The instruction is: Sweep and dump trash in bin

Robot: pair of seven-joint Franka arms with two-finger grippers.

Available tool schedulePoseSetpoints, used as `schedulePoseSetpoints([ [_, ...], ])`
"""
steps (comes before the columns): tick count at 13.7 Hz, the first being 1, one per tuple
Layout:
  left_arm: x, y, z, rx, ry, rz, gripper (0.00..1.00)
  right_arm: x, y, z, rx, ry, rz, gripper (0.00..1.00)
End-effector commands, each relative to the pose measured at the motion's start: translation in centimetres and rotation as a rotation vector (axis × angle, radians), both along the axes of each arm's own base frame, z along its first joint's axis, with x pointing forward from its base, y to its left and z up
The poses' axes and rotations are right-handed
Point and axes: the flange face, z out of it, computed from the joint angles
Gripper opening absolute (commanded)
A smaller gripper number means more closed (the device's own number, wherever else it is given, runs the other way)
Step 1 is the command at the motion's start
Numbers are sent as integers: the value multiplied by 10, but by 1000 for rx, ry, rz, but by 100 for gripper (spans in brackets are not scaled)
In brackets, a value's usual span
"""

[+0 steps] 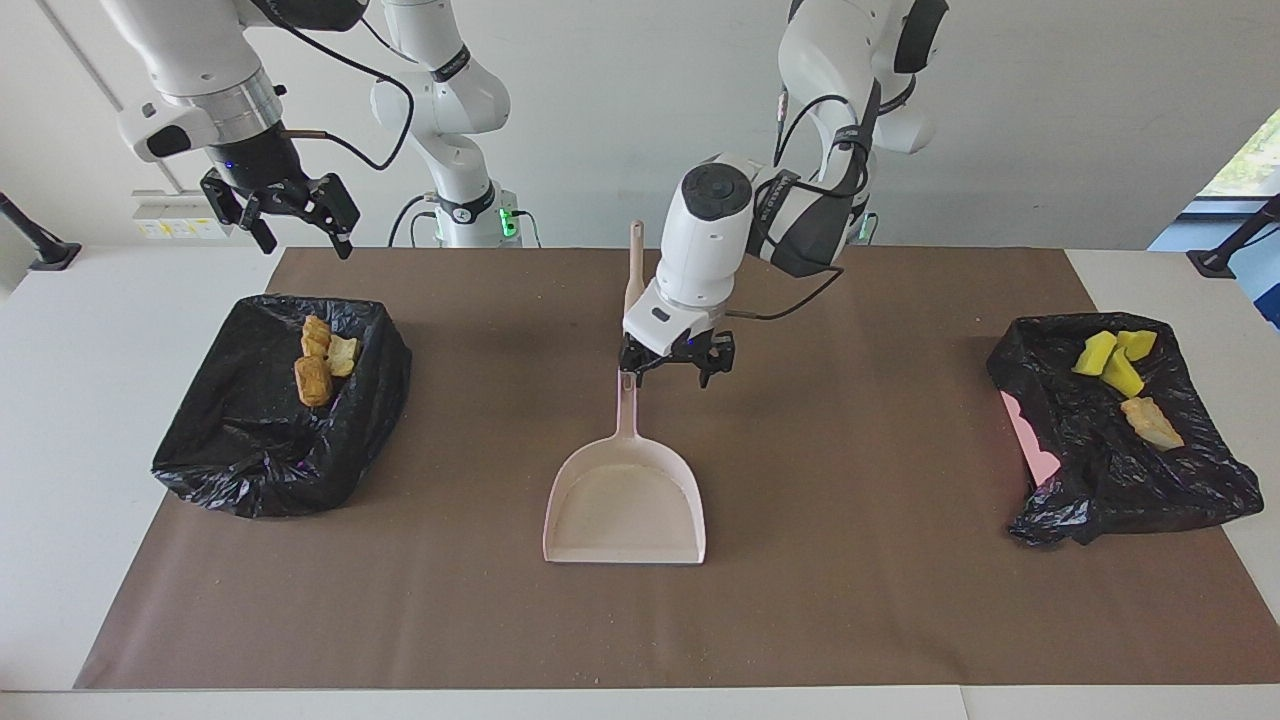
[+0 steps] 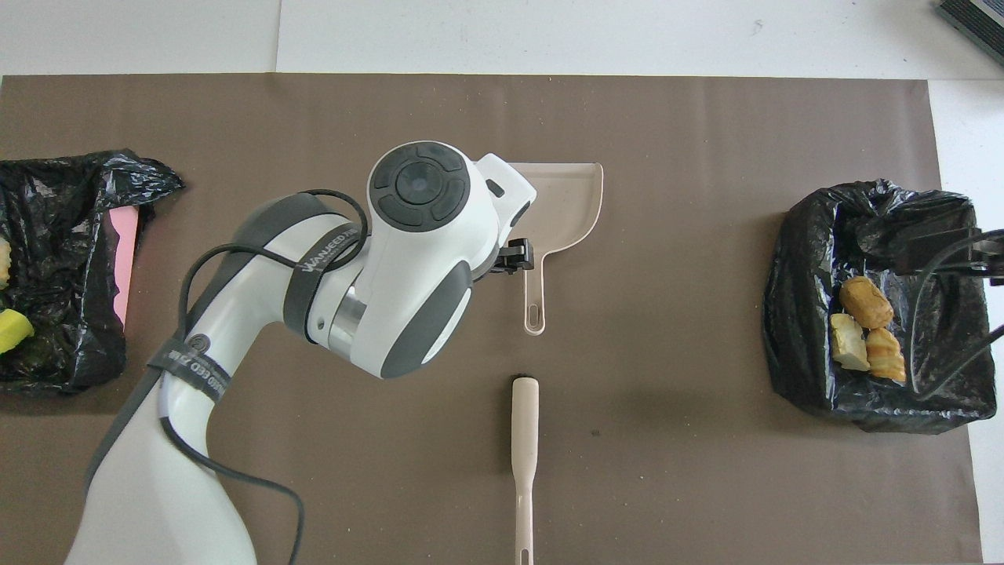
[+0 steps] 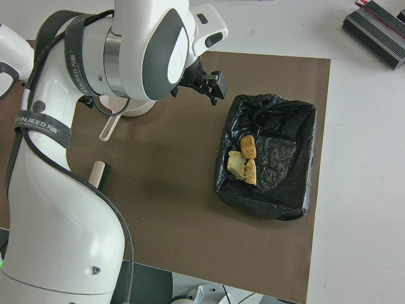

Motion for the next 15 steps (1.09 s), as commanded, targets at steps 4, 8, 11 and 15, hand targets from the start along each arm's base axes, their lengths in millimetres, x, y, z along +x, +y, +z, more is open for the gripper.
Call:
schedulePoseSetpoints([
  [4, 0, 183, 68, 35, -11, -91, 100, -2, 1, -2, -13, 5, 24, 100],
  [8, 3, 278, 137, 67, -38, -107, 100, -2, -4, -1, -8, 6, 20, 100],
  [11, -6, 324, 183, 74, -1, -168, 100, -2, 0, 0, 5, 0, 26, 100],
  [15, -15, 356, 212, 69, 37, -191, 100, -3, 8, 1, 9, -2, 39, 100],
])
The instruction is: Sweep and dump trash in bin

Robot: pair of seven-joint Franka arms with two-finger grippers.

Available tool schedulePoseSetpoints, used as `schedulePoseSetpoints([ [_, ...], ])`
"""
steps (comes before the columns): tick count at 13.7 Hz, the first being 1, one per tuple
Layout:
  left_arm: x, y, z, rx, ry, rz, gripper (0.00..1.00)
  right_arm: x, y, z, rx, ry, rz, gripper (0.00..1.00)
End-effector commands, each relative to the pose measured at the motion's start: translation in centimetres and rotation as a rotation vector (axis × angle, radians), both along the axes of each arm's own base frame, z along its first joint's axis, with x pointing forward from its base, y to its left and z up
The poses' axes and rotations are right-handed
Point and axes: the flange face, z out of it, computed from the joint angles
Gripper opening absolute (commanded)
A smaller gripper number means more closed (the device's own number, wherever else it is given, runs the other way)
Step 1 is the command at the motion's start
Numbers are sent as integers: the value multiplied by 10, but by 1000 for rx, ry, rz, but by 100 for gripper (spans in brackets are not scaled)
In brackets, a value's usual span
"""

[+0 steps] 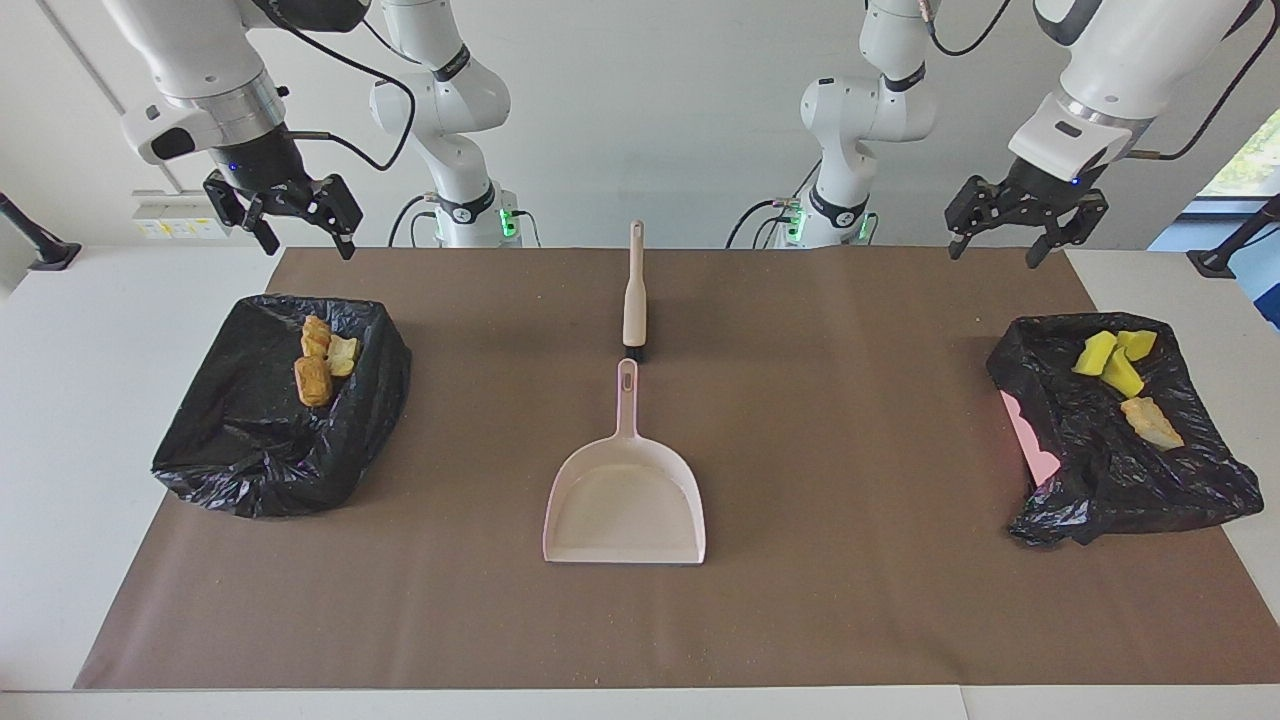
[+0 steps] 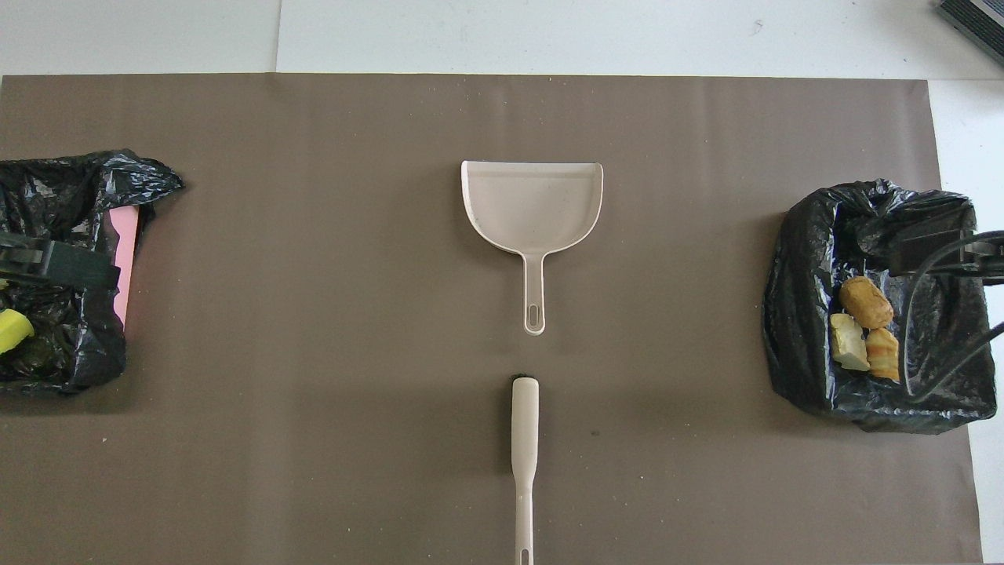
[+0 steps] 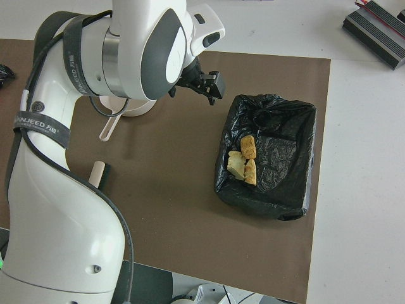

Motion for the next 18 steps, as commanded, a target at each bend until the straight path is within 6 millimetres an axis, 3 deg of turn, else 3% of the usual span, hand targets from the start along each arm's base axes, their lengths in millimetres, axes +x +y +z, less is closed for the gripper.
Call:
schedulePoseSetpoints([
  [1, 1, 8, 8, 14, 23, -19, 100, -3, 0, 1, 7, -2, 19, 100],
  [9, -4, 11, 14, 14, 5, -2, 100, -2, 15, 0, 7, 1, 48, 100],
  [10, -8, 16, 18, 13, 5, 9, 100, -2, 17, 1, 6, 0, 51, 100],
  [11, -4, 38, 15, 5, 13, 48, 100, -2, 18, 1, 8, -1, 52, 100],
  [13, -6, 16, 17, 16, 8, 10, 100, -2, 17, 0, 8, 1, 51, 100],
  [18, -7, 8, 17, 14, 8, -3, 100, -2, 17, 0, 8, 1, 49, 100],
])
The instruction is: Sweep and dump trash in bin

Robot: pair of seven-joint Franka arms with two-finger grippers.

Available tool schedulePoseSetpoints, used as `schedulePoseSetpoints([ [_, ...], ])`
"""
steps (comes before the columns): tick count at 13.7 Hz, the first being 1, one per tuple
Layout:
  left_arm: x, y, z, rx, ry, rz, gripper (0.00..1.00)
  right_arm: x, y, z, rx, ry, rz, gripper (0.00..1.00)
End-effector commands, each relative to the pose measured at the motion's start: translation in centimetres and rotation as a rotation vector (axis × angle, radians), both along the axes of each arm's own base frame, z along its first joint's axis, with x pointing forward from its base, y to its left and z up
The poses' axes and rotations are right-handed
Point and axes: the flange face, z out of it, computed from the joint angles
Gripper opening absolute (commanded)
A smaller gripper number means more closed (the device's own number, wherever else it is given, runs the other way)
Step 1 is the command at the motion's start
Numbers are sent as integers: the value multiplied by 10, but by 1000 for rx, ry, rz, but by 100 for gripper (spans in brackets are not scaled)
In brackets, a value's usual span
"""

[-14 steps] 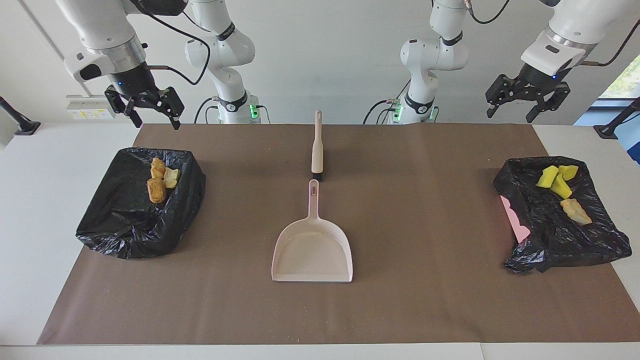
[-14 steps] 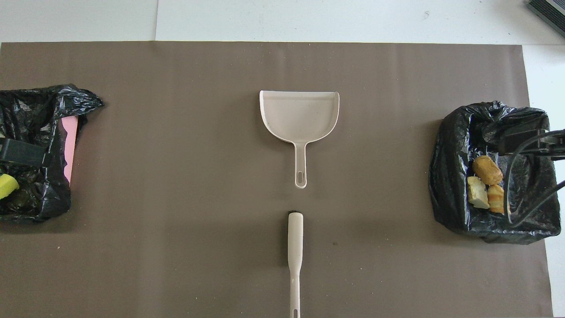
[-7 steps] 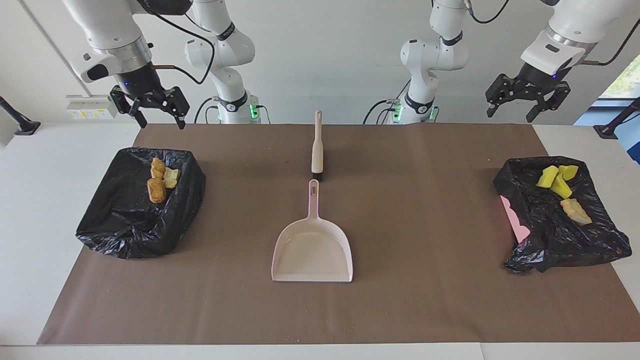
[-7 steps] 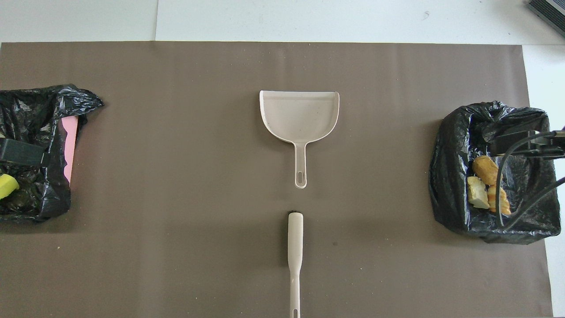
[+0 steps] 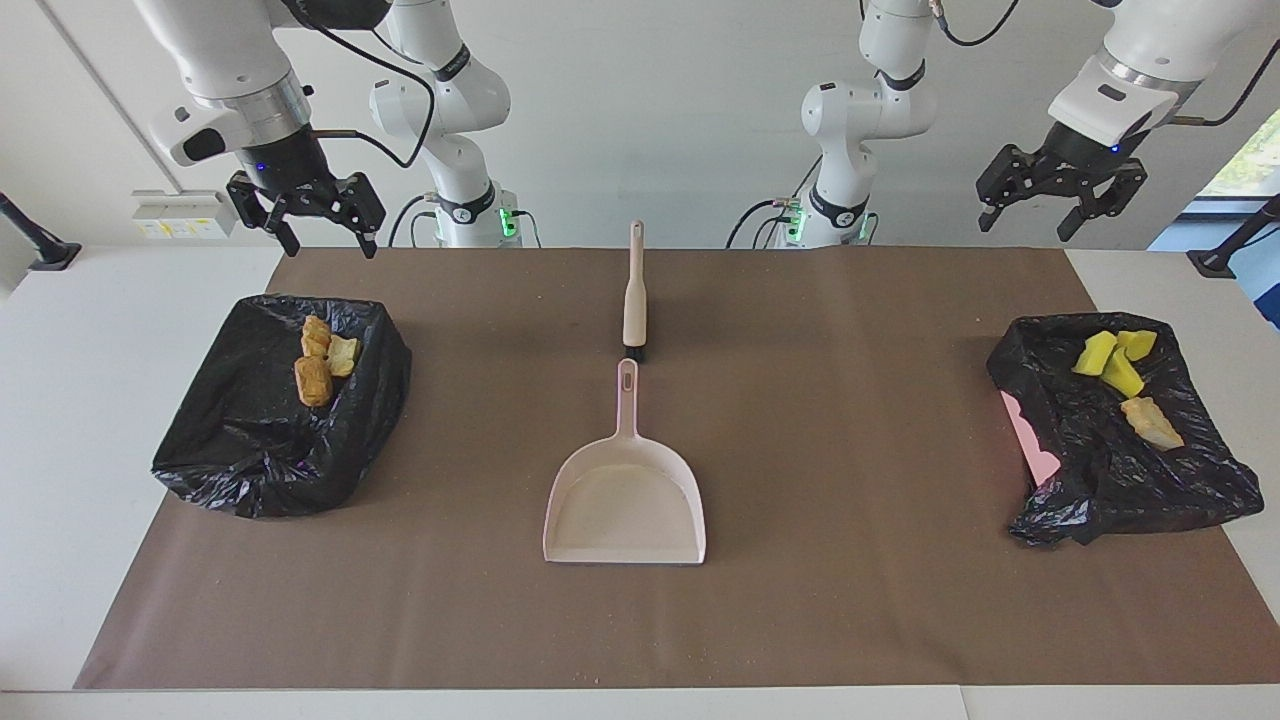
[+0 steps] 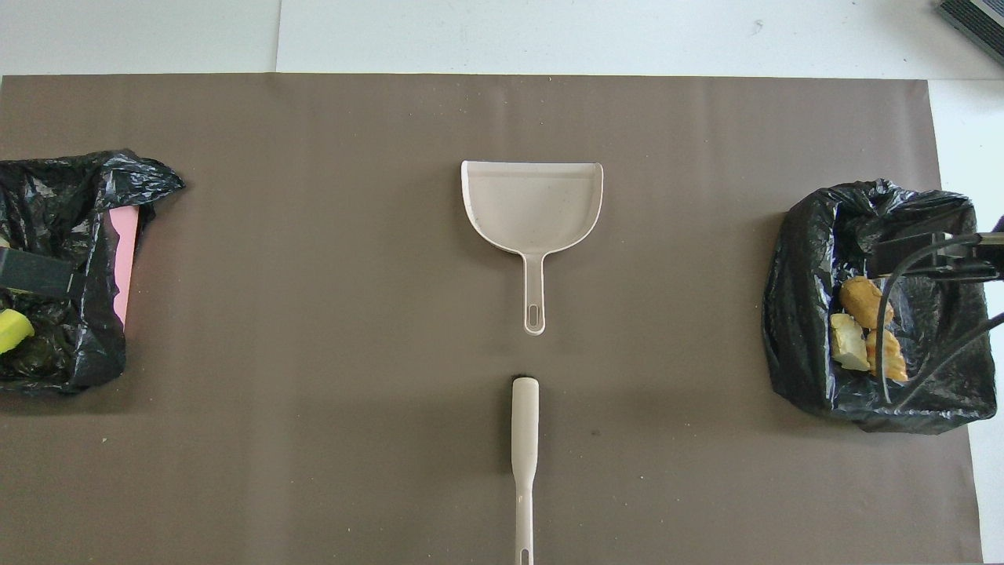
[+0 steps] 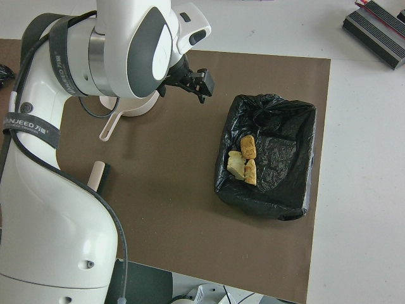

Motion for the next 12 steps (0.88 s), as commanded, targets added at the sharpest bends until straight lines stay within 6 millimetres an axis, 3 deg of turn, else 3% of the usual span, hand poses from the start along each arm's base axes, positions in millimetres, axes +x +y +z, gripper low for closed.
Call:
schedulePoseSetpoints([
  [1, -2, 1, 6, 8, 5, 0, 100, -2, -2, 0, 8, 1, 14, 100],
  [10, -4, 8, 4, 39, 38, 101, 100, -3, 4, 2, 9, -3, 28, 100],
  [12, -6, 8, 13, 38, 23, 99, 100, -3, 4, 2, 9, -3, 28, 100],
])
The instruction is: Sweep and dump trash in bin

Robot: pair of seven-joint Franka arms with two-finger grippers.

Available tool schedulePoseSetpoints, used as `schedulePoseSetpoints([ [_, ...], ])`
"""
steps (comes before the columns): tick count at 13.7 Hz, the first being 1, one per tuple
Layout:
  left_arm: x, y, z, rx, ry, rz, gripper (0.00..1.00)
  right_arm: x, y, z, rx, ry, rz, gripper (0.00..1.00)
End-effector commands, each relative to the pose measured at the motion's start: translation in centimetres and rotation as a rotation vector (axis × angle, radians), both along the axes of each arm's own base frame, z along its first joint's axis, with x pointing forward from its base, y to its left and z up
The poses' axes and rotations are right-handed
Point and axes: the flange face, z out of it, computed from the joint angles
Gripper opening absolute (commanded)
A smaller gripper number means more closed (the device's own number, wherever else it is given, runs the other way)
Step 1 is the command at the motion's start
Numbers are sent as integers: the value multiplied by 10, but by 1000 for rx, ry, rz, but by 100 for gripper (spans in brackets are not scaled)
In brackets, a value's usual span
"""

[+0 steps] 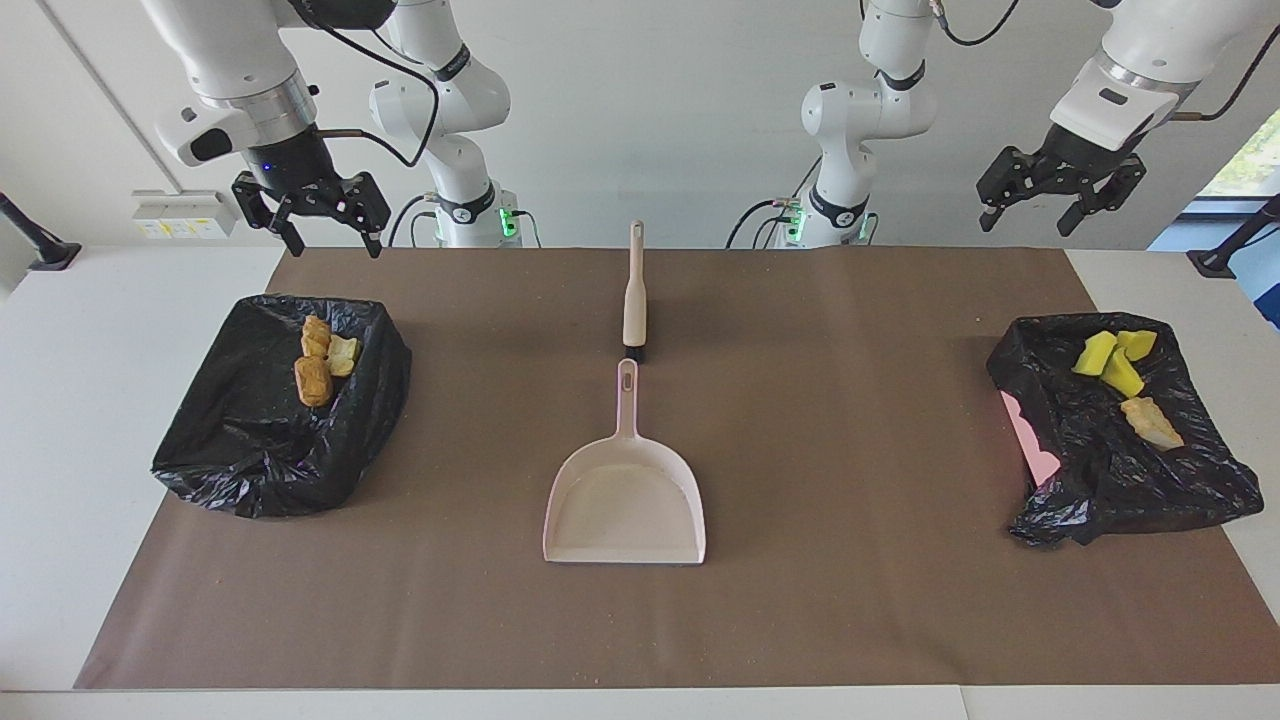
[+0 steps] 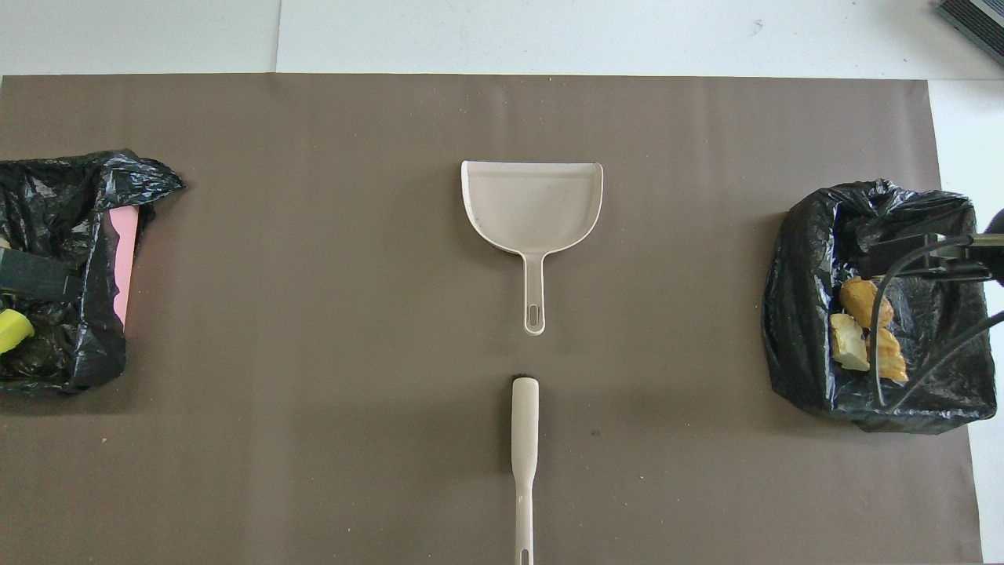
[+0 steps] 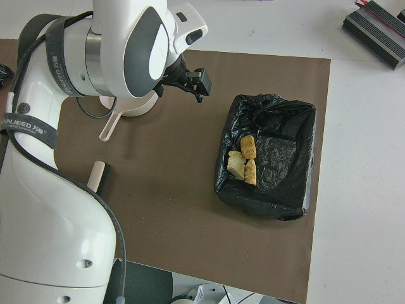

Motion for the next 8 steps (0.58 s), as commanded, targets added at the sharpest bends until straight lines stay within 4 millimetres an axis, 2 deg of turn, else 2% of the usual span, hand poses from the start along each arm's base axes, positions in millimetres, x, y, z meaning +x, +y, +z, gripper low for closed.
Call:
schedulePoseSetpoints([
  [1, -3, 3, 11, 17, 5, 21, 100, -3, -4, 2, 9, -3, 12, 100],
  [6, -5, -3, 14, 17, 0, 11, 100, -3, -6, 2, 9, -3, 7, 100],
  [8, -4, 3, 15, 21, -9, 24, 100, -3, -6, 2, 9, -3, 7, 100],
])
